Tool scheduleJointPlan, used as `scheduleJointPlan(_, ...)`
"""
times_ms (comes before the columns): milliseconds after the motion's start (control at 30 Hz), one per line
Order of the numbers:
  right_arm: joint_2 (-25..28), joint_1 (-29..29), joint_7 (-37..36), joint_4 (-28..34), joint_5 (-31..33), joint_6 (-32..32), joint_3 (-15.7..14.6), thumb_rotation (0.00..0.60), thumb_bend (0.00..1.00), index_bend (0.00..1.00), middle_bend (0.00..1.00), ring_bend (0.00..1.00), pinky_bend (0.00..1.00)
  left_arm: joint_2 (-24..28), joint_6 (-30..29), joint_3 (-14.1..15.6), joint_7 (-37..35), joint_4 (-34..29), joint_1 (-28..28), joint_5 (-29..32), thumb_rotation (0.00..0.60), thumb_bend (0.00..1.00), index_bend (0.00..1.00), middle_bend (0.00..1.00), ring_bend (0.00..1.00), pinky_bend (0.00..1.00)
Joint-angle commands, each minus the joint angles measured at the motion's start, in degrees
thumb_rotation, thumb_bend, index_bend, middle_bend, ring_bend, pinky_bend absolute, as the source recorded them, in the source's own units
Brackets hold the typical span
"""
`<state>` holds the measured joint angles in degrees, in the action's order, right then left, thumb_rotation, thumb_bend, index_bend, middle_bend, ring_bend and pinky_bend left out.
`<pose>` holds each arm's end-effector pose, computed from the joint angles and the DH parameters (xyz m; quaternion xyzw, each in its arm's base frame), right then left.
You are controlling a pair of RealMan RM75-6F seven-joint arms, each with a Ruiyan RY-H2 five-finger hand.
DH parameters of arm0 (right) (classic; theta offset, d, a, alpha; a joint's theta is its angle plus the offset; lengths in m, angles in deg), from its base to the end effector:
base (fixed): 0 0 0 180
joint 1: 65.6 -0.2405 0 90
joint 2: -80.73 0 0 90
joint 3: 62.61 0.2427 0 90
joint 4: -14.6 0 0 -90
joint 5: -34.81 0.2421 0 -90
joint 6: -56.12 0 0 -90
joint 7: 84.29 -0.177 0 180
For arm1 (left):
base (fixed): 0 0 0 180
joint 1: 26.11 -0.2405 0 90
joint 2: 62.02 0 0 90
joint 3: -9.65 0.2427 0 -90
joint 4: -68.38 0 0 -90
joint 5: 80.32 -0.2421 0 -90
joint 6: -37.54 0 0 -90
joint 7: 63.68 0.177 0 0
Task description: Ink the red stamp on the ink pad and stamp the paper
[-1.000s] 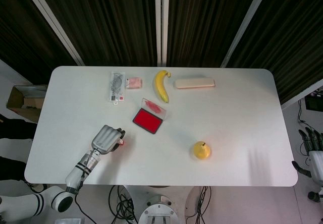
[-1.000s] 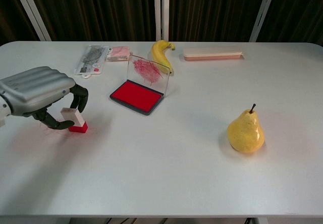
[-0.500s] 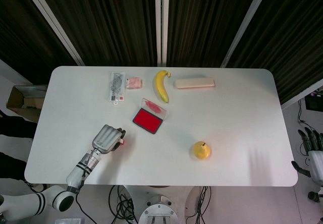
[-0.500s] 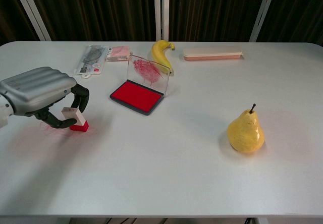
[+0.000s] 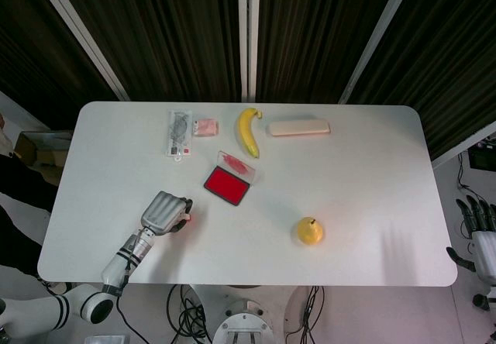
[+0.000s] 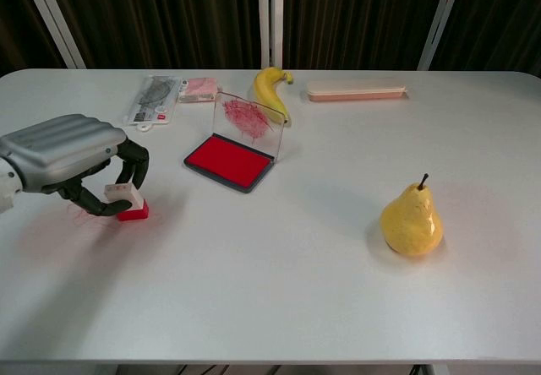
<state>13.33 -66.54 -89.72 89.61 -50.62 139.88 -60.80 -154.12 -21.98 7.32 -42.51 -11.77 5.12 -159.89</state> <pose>-0.3894 -0.1896 0.1405 0.6025 -0.3760 0.3107 0.6317 -0.1847 0.3026 -0.0872 -0.7884 -0.3191 -0.3292 0.4102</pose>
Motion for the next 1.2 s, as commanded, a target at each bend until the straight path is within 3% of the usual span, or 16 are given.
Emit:
scheduleJointPlan(33, 0.07, 0.0, 0.09, 0.12, -0.01, 0.04, 0.02, 0.6, 0.11, 0.0, 0.0, 0.0, 0.0, 0.44, 0.6, -0.65, -2.01, -0.11, 0.29, 0.77, 0.6, 0.34, 0.57, 0.62, 0.93, 1.0)
scheduleJointPlan(400, 0.21, -0.23, 0.74, 0.78, -0.04, -0.19, 0.07, 0.6, 0.11, 0.0, 0.0, 0.0, 0.0, 3.2, 1.12, -3.49, -7.1, -2.9, 1.88, 1.56, 0.6, 0.37, 0.59, 0.64, 0.93, 1.0)
scheduleJointPlan(667, 0.44, -0.1, 1.32, 1.51, 0.07, 0.06, 0.11, 0.6, 0.11, 0.0, 0.0, 0.0, 0.0, 2.71, 6.19, -8.73, -9.57, -3.27, 8.03, 3.73, 0.6, 0.37, 0.6, 0.64, 0.93, 1.0)
scheduleJointPlan(967, 1.07, 0.37, 1.26, 1.79, 0.56, 0.57, 0.3, 0.6, 0.11, 0.0, 0.0, 0.0, 0.0, -5.14, 11.09, -13.37, -13.9, 6.42, 16.07, 5.84, 0.6, 0.37, 0.59, 0.64, 0.93, 1.0)
scheduleJointPlan(1200, 1.4, 0.65, 0.78, 1.76, 0.83, 0.81, 0.41, 0.6, 0.11, 0.0, 0.0, 0.0, 0.0, -11.2, 16.11, -14.53, -15.9, 15.78, 21.1, 8.95, 0.6, 0.37, 0.59, 0.64, 0.93, 1.0)
